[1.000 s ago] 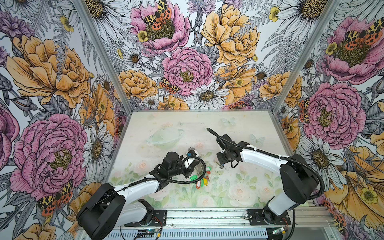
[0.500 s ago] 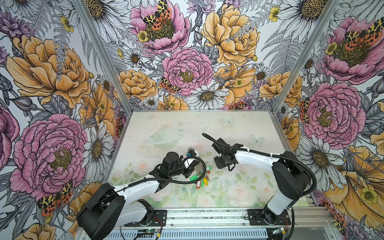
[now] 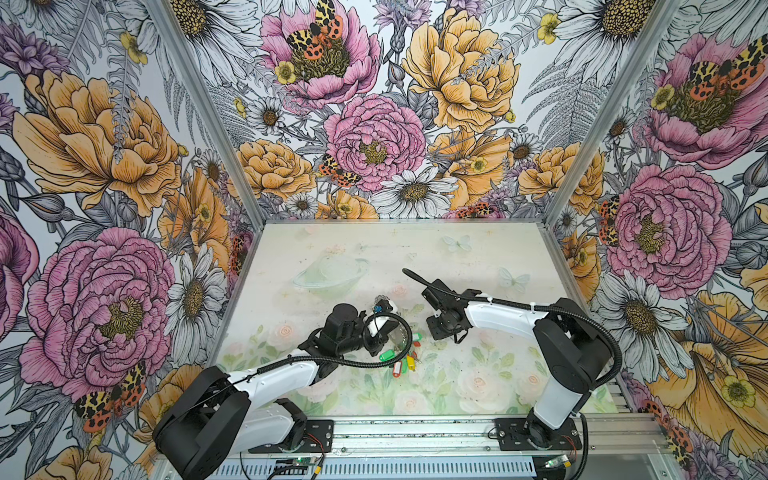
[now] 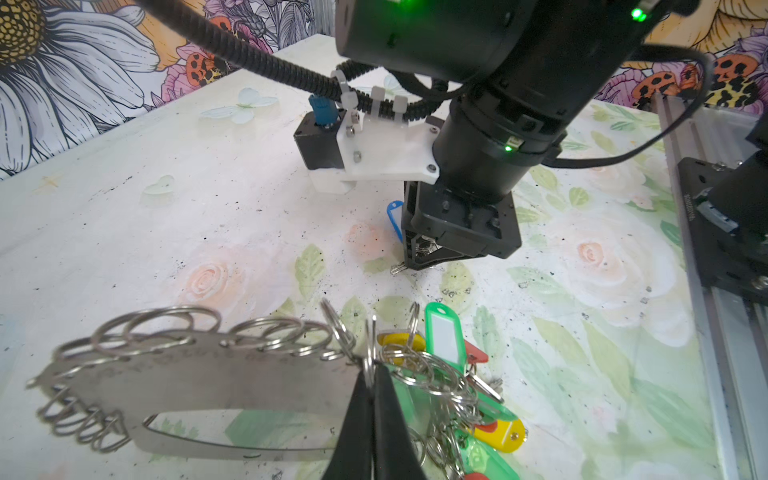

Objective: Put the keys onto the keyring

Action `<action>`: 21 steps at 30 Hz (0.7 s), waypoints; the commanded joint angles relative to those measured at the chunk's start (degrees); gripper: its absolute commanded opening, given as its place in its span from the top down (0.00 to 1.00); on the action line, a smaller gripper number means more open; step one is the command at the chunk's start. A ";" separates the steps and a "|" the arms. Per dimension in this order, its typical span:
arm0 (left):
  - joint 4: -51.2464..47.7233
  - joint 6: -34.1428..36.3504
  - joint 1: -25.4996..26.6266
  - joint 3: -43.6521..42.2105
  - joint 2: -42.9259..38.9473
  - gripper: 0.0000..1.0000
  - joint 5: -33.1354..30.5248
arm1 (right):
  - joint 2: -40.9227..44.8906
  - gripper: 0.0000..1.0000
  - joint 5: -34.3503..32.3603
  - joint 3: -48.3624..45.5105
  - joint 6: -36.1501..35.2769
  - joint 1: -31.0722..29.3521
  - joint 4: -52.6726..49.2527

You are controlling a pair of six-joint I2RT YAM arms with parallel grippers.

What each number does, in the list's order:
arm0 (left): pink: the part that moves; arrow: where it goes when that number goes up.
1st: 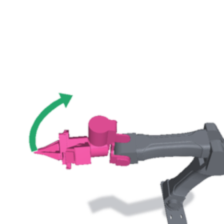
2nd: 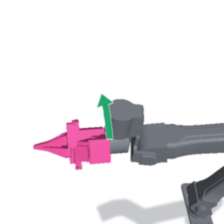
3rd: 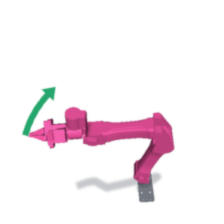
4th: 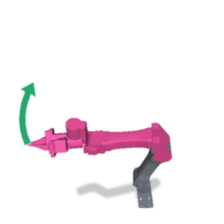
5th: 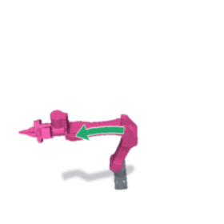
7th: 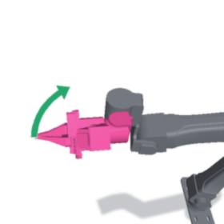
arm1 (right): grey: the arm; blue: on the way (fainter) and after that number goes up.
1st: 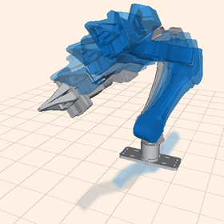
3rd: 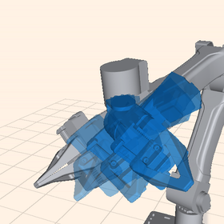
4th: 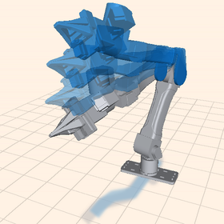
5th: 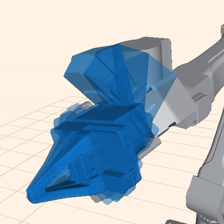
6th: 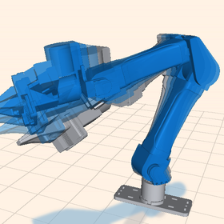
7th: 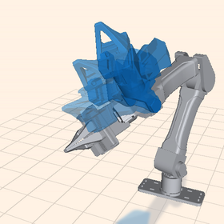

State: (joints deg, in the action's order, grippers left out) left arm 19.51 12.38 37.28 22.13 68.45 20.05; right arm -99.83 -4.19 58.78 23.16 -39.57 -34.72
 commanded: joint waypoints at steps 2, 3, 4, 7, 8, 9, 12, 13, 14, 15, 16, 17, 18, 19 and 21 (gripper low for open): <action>2.67 0.77 0.12 0.32 -0.21 1.00 -0.80 | 1.00 0.74 -1.16 -1.52 0.59 -0.05 0.42; 2.64 0.74 0.16 0.35 -0.24 1.00 -0.71 | 1.33 0.74 -1.21 -1.65 0.62 0.01 0.44; 2.69 0.77 0.16 0.34 -0.16 1.00 -0.65 | 1.67 0.75 -1.25 -1.73 0.66 -0.02 0.44; 2.65 0.77 0.16 0.45 0.07 1.00 -0.76 | 2.62 0.75 -1.66 -2.09 0.60 0.02 0.28; 2.62 0.72 0.21 0.46 0.02 1.00 -0.77 | 2.94 0.75 -2.04 -2.24 0.58 0.03 0.28; 2.61 0.74 0.16 0.51 0.09 1.00 -0.81 | 3.14 0.75 -2.73 -2.25 0.66 0.03 0.13; 2.53 0.77 0.17 0.48 0.03 1.00 -0.75 | 3.39 0.76 -4.50 -2.39 0.69 0.01 -0.42; 2.55 0.73 0.16 0.50 0.11 1.00 -0.79 | 3.33 0.76 -4.93 -2.41 0.67 -0.06 -0.61; 2.60 0.74 0.17 0.54 0.11 1.00 -0.74 | 3.49 0.76 -5.07 -2.51 0.66 -0.06 -0.76; 2.55 0.72 0.16 0.55 0.19 1.00 -0.64 | 3.58 0.76 -5.21 -2.53 0.66 -0.07 -0.87; 2.55 0.74 0.16 0.55 0.27 1.00 -0.63 | 3.80 0.75 -5.17 -2.59 0.70 -0.07 -0.90; 2.60 0.85 0.17 0.55 0.31 1.00 -0.70 | 4.11 0.74 -5.22 -2.67 0.76 -0.07 -0.94; 2.59 0.84 0.16 0.62 0.38 1.00 -0.66 | 4.36 0.72 -4.94 -2.79 0.75 -0.12 -0.97; 2.55 0.83 0.16 0.63 0.48 1.00 -0.69 | 4.79 0.69 -4.57 -2.88 0.66 -0.07 -0.88; 2.60 0.80 0.16 0.67 0.55 1.00 -0.68 | 5.70 0.66 -3.82 -2.89 0.71 -0.07 -0.88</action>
State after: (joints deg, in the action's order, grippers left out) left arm 19.53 12.40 37.28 22.13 68.77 19.88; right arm -96.99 -7.49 56.36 23.38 -39.57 -35.24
